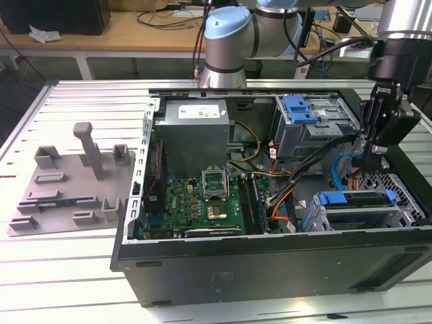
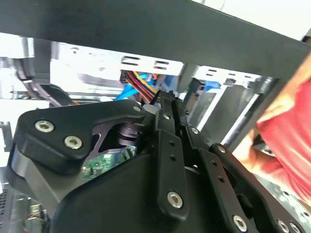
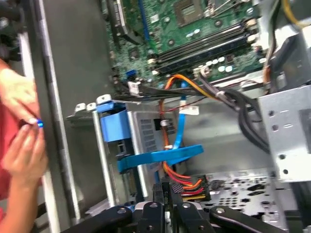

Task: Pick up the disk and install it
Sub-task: 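Insert the first disk wire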

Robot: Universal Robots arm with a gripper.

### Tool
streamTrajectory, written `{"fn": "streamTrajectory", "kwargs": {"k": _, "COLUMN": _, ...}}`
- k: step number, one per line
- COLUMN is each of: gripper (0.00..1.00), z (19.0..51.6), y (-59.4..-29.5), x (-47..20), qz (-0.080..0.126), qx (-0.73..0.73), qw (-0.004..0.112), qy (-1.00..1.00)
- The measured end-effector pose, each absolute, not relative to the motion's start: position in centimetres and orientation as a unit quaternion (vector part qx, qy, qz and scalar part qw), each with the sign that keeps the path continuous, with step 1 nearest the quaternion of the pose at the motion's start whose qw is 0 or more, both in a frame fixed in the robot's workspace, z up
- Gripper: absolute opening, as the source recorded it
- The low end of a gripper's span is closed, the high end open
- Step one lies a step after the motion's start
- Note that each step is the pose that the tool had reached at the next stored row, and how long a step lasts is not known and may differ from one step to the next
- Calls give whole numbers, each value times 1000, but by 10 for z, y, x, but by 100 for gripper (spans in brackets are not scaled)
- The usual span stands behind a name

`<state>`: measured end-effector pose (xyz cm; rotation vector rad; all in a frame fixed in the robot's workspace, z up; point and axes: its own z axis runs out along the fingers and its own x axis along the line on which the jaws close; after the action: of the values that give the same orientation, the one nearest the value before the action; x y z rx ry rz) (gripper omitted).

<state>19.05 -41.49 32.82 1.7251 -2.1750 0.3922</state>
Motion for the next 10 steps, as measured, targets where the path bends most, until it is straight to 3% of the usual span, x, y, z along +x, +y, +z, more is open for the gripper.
{"fn": "streamTrajectory", "kwargs": {"k": 6, "gripper": 16, "z": 332, "y": -422, "x": 190, "qz": 93, "qx": 615, "qw": 132, "qy": -771}}
{"fn": "streamTrajectory", "kwargs": {"k": 10, "gripper": 16, "z": 336, "y": -433, "x": 190, "qz": 85, "qx": 617, "qw": 126, "qy": -772}}
